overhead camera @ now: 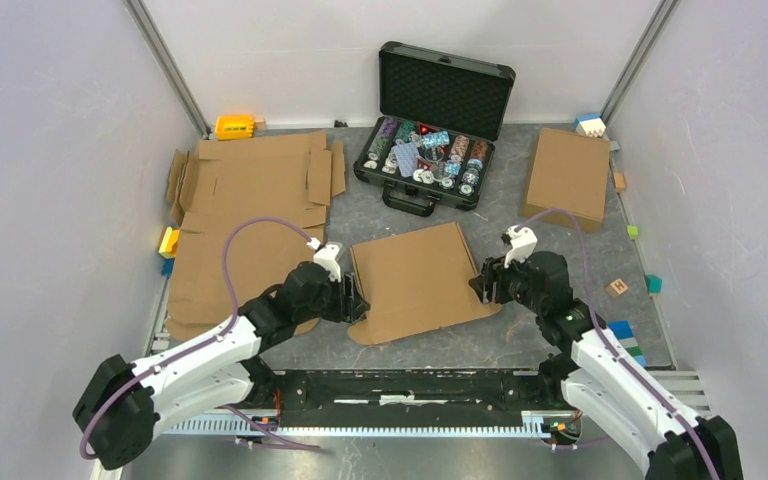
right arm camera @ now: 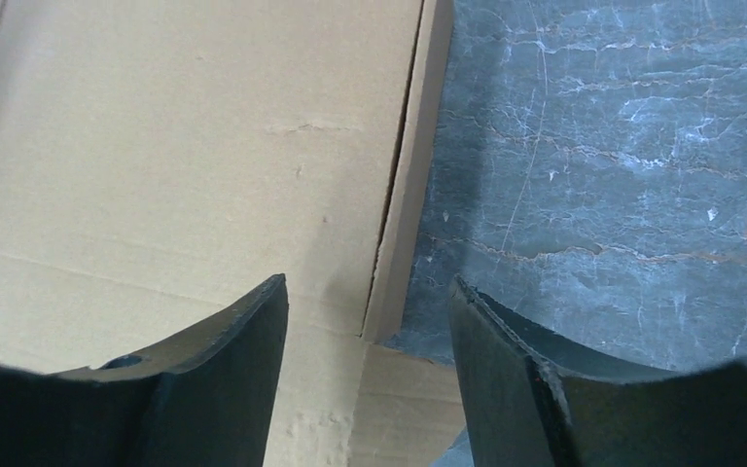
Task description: Fold the paper box
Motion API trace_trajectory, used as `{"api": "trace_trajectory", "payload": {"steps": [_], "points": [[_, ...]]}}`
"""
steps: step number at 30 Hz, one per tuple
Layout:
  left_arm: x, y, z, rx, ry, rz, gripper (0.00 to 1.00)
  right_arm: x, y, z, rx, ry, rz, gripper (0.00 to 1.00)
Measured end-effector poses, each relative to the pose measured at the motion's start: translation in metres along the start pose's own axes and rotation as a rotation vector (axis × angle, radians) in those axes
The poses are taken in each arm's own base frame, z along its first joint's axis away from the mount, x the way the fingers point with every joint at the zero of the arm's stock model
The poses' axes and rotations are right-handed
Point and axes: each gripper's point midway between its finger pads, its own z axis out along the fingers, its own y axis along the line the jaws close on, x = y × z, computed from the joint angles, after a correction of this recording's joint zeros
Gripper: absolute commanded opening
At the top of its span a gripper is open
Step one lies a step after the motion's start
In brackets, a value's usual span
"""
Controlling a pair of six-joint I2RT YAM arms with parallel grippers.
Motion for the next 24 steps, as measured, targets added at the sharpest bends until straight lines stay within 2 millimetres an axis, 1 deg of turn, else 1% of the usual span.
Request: {"api": "trace_trajectory", "payload": {"steps": [2, 4, 6, 10, 12, 15, 21, 24], "points": [[0.0, -0.001, -0.002, 0.009, -0.003, 0.0, 0.65, -0.004, 0.003, -0.004, -0.012, -0.018, 0.002, 0.76], [-0.004, -0.005, -0.005, 0.027, -0.02, 0.001, 0.68, -0.006, 0.006, -0.009, -0.022, -0.031, 0.007, 0.81], [-0.008, -0.008, -0.01, 0.05, -0.052, 0.003, 0.68, -0.006, 0.005, -0.013, -0.013, -0.037, 0.014, 0.84], [-0.012, -0.012, -0.02, 0.09, -0.104, 0.005, 0.68, 0.0, -0.006, -0.02, 0.056, -0.026, 0.026, 0.83], [-0.011, -0.012, -0.024, 0.102, -0.117, 0.004, 0.73, 0.002, -0.01, -0.024, 0.079, -0.023, 0.027, 0.83], [-0.012, -0.015, -0.03, 0.13, -0.147, -0.026, 0.75, 0.002, -0.014, -0.028, 0.103, -0.029, 0.029, 0.82], [-0.014, -0.018, -0.039, 0.169, -0.205, -0.08, 0.73, 0.005, -0.014, -0.03, 0.113, -0.021, 0.063, 0.82], [-0.01, -0.016, -0.035, 0.154, -0.183, -0.097, 0.69, 0.006, -0.013, -0.03, 0.113, -0.018, 0.086, 0.82]]}}
